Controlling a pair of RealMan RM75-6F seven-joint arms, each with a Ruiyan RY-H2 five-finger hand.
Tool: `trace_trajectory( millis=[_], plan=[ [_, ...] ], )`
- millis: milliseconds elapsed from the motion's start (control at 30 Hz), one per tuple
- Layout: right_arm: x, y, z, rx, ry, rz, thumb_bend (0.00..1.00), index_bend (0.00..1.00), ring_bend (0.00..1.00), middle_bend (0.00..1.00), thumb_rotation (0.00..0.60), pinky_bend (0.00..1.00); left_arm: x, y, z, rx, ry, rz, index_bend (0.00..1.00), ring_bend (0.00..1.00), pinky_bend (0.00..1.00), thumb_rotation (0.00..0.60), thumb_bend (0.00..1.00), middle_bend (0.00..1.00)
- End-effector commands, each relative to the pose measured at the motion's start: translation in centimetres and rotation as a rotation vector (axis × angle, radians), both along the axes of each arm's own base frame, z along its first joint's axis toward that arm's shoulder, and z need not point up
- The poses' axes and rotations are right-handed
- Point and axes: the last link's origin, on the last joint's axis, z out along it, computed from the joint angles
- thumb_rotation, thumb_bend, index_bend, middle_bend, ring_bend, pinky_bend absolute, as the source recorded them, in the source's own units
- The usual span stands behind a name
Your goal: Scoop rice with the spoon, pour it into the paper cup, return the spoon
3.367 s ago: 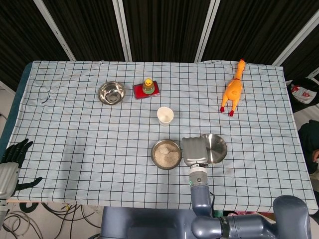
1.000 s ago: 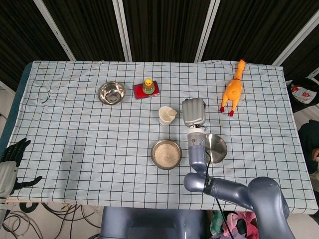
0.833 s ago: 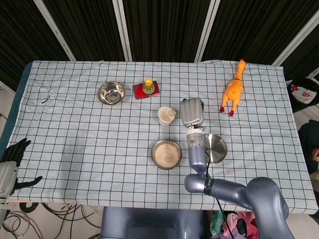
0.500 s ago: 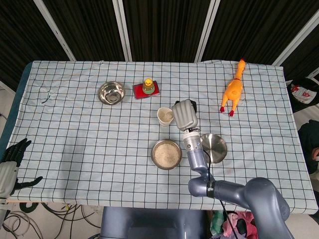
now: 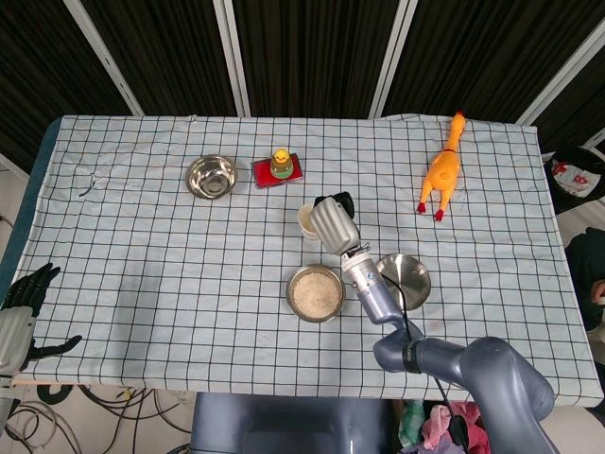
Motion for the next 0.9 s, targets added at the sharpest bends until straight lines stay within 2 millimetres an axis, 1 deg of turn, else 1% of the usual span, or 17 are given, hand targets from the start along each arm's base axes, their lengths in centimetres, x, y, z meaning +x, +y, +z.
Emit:
trace_trajectory(
  millis=[33,433,500,600,767,900],
  plan=[
    [-0.2,-0.1,0.2,-0.008,0.004,0.005,0.52,0.69,1.0,1.0,0.6,1.0,0.0,0.0,0.0,0.0,0.0,0.001,0.0,0.0,0.0,0.6,0.01,0.0],
    [-0.3,0.2,1.1,-0.024,-0.028,0.006,0.51,0.69,1.0,1.0,0.6,1.0,0.0,0.0,0.0,0.004,0.011,-0.004,0.0,0.0,0.0,0.6,0.01,0.0],
    [-0.3,0.4,1.3,-0.021,-0.064,-0.01,0.52,0.69,1.0,1.0,0.6,1.0,-0.1,0.1,0.0,0.007,0.014,-0.005,0.0,0.0,0.0,0.6,0.01,0.0],
    [-0.2,0.7,1.8,-0.027,-0.163,-0.062,0.52,0.69,1.0,1.0,0.6,1.0,-0.1,0.1,0.1,0.013,0.015,-0.005,0.0,0.0,0.0,0.6,0.01,0.0],
    [-0.1,1.1,3.8,-0.076,-0.233,-0.078,0.52,0.69,1.0,1.0,0.6,1.0,-0.1,0.1,0.2,0.022,0.021,-0.004,0.0,0.0,0.0,0.6,0.01,0.0],
    [-0.9,1.9,6.1,-0.096,-0.331,-0.134,0.51,0.69,1.0,1.0,0.6,1.0,-0.1,0.1,0.2,0.028,0.021,-0.008,0.0,0.0,0.0,0.6,0.01,0.0]
  ],
)
